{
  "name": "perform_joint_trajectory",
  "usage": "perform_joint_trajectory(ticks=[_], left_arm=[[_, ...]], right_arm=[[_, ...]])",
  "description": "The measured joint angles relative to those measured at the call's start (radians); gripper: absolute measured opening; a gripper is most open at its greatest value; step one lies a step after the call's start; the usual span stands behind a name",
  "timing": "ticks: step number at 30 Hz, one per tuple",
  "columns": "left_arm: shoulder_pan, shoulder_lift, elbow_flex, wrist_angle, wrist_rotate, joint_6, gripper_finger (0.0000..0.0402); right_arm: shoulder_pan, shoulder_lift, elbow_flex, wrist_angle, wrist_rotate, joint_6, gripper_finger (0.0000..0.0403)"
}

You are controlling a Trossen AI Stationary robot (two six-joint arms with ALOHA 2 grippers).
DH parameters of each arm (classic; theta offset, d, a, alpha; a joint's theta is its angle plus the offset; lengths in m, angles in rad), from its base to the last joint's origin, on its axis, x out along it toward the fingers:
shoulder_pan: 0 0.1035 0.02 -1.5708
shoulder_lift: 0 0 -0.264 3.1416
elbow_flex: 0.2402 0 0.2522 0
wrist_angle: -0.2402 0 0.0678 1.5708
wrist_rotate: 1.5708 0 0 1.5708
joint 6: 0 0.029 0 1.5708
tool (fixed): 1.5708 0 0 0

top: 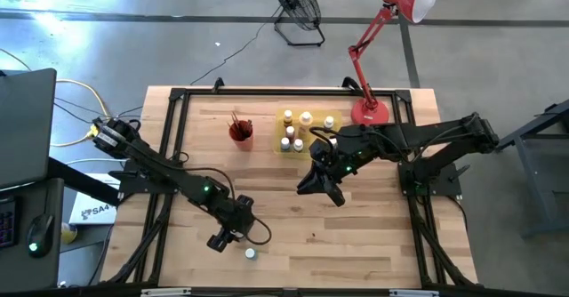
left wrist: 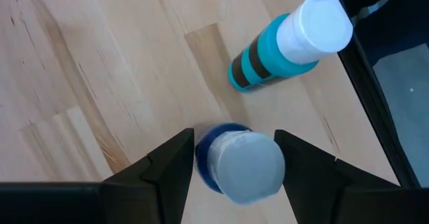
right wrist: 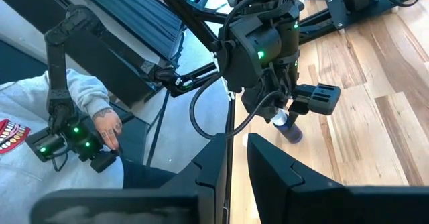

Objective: Pick & Place Paint Supplies
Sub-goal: Put the dark blue paint bottle into the yellow bin

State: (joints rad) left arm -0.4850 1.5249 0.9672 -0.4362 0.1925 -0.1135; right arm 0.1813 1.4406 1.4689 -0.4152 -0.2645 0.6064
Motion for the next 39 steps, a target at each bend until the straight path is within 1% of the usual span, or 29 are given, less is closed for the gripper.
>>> perform_joint_trajectory(ticks=[8,12,17,20,25,27,29,34,39], left_arm=[[0.000,0.000,0.000,0.000,-0.001,0.000,0.0203],[0.000,0.000,0.000,0.000,-0.024,-0.001,0.0203],[0.000,0.000,0.000,-0.001,-0.027,-0.001,0.0202],[0.000,0.000,0.000,-0.003,-0.027,-0.001,0.0189],[0.000,0.000,0.001,-0.007,-0.030,-0.001,0.0145],[0.000,-0.001,0.001,-0.004,-0.031,-0.001,0.0136],[0.000,-0.001,0.001,-0.002,-0.030,-0.017,0.0135],[0.000,-0.001,0.001,-0.004,-0.030,-0.075,0.0147],[0.000,-0.001,0.001,-0.006,-0.030,-0.076,0.0137]], right_arm=[[0.000,0.000,0.000,0.000,0.000,0.002,0.0052],[0.000,0.000,0.000,0.000,0.000,0.002,0.0052],[0.000,0.000,0.000,0.000,0.000,0.002,0.0052],[0.000,0.000,0.000,0.000,0.000,0.002,0.0052],[0.000,0.000,0.000,0.000,0.000,0.002,0.0052],[0.000,0.000,0.000,0.000,0.000,0.001,0.0052],[0.000,0.000,0.000,0.000,0.000,0.001,0.0052],[0.000,0.000,0.000,0.000,0.000,-0.001,0.0052],[0.000,0.000,0.000,0.000,0.000,-0.001,0.0052]])
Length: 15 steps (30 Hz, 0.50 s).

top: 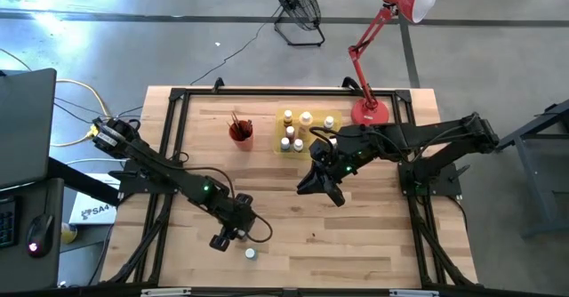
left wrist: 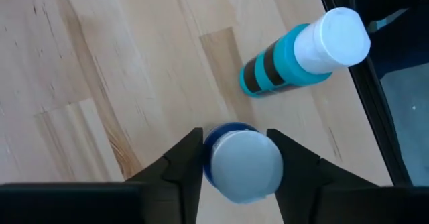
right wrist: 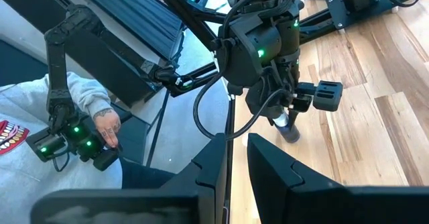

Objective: Pick & Place Paint Supplies
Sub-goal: Put the dark blue paint bottle into the yellow bin

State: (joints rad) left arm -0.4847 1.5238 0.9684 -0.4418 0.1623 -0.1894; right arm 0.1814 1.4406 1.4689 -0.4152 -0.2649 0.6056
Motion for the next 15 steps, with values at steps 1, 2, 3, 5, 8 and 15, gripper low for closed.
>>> perform_joint_trajectory(ticks=[1,2,3,5,8,15], left_arm=[[0.000,0.000,0.000,-0.001,0.000,0.000,0.0135],[0.000,0.000,0.000,-0.001,0.000,0.000,0.0133],[0.000,0.000,0.000,-0.001,0.000,0.000,0.0132],[0.000,0.000,0.000,-0.002,0.000,-0.001,0.0131],[0.000,-0.001,0.000,-0.005,0.007,-0.003,0.0131],[0.000,-0.026,-0.001,-0.060,0.011,-0.004,0.0131]], right_arm=[[0.000,0.000,0.000,0.000,0.000,0.000,0.0052],[0.000,0.000,0.000,0.000,0.000,0.000,0.0052],[0.000,0.000,0.000,0.000,0.000,0.000,0.0052],[0.000,0.000,0.000,0.000,-0.002,0.000,0.0052],[0.000,0.000,0.000,0.000,-0.013,0.003,0.0052],[0.018,-0.001,0.000,0.000,-0.078,0.022,0.0052]])
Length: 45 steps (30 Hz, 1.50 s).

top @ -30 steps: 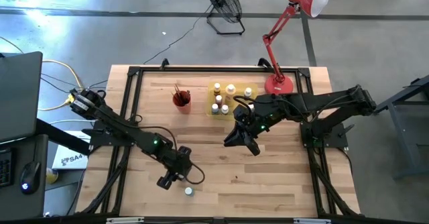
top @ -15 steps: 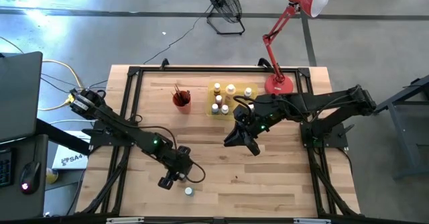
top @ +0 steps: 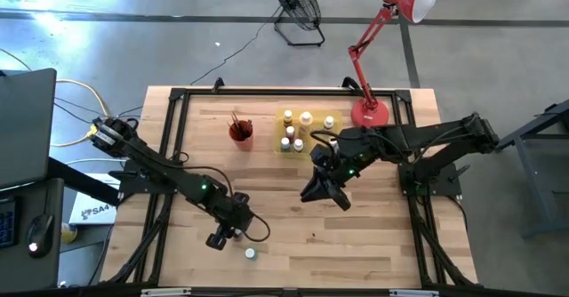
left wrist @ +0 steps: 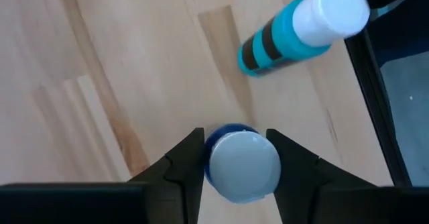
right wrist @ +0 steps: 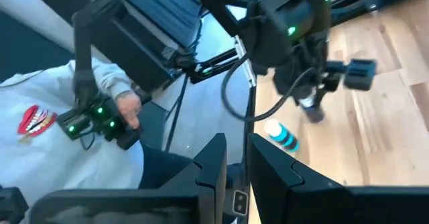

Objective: Pick & Place Paint Supplies
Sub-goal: Put the dark blue paint bottle into the yellow bin

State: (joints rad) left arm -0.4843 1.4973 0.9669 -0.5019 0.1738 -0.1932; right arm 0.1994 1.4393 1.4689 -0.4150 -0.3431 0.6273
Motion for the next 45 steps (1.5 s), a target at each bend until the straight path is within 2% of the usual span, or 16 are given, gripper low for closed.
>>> perform_joint_trajectory(ticks=[9,17,22,28,34,39,42,45], left_arm=[[0.036,-0.085,-0.001,-0.073,-0.054,-0.001,0.0116],[0.160,-0.189,0.000,-0.077,-0.062,0.005,0.0118],[0.253,-0.252,0.006,-0.081,-0.062,0.033,0.0118],[0.362,-0.265,0.114,-0.097,-0.099,0.110,0.0119],[0.473,-0.229,0.284,-0.142,-0.113,0.208,0.0119],[0.563,-0.189,0.390,-0.180,-0.101,0.277,0.0119],[0.591,-0.161,0.404,-0.163,-0.061,0.302,0.0119],[0.605,-0.126,0.406,-0.113,-0.023,0.306,0.0119]], right_arm=[[0.032,-0.004,0.000,-0.001,-0.031,-0.002,0.0052],[0.053,-0.005,0.000,-0.004,-0.037,-0.001,0.0052],[0.082,-0.005,0.000,-0.013,-0.095,0.008,0.0052],[0.131,-0.005,0.000,-0.128,-0.092,0.079,0.0052],[0.192,-0.015,0.000,-0.252,0.092,0.110,0.0032],[0.281,-0.083,0.000,-0.287,0.362,0.109,0.0007],[0.339,-0.157,0.000,-0.305,0.560,0.080,0.0004],[0.376,-0.227,0.000,-0.306,0.677,0.039,0.0003]])
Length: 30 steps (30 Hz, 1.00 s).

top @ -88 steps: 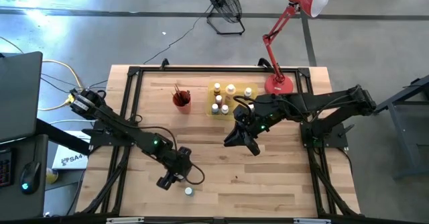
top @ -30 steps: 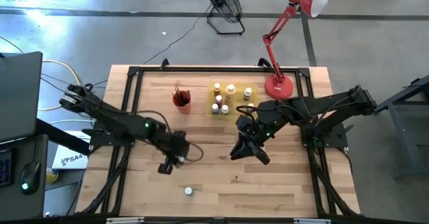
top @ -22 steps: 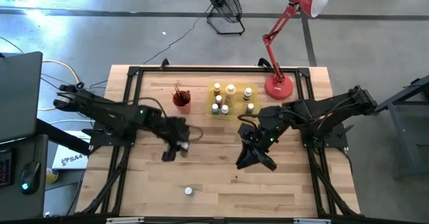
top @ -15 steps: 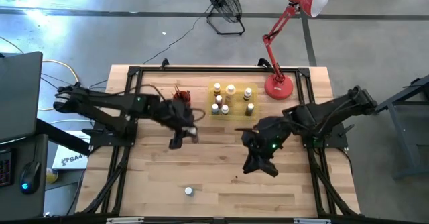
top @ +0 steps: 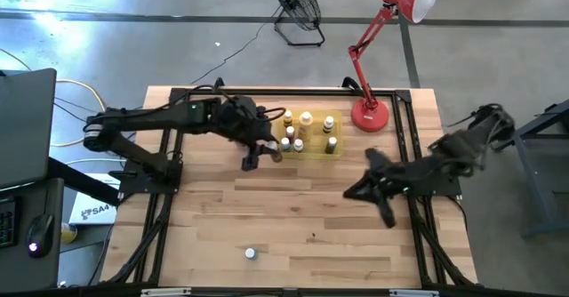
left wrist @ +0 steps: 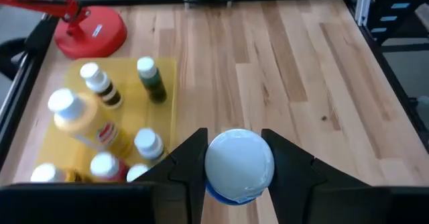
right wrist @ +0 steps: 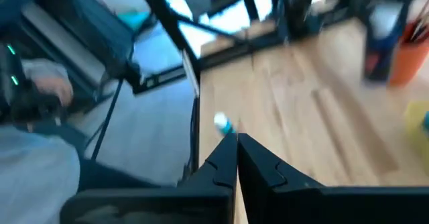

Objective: Pick & Place Paint Supplies
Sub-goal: Put the dark blue paint bottle into the yellow bin

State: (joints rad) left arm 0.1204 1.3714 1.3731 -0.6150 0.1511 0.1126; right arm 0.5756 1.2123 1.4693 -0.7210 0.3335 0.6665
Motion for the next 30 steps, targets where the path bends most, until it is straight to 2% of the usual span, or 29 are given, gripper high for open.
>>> perform_joint_trajectory(ticks=[8,12,15,23,27,30], left_arm=[[0.005,0.131,0.001,0.213,-0.015,0.016,0.0119],[0.040,0.154,0.002,0.312,-0.028,0.008,0.0119],[0.095,0.155,0.028,0.283,-0.035,-0.016,0.0119],[0.229,0.155,0.104,0.122,-0.041,0.015,0.0119],[0.280,0.155,0.104,0.060,-0.084,0.014,0.0119],[0.308,0.164,0.078,0.104,-0.093,0.013,0.0119]], right_arm=[[-0.007,-0.091,0.000,-0.033,0.095,-0.070,0.0004],[-0.007,-0.117,-0.064,-0.038,0.099,-0.058,0.0004],[-0.007,-0.148,-0.153,-0.003,0.109,-0.014,0.0004],[-0.038,-0.265,-0.447,0.306,0.110,0.018,0.0004],[-0.077,-0.310,-0.522,0.379,0.111,0.020,0.0004],[-0.108,-0.326,-0.534,0.388,0.108,0.020,0.0004]])
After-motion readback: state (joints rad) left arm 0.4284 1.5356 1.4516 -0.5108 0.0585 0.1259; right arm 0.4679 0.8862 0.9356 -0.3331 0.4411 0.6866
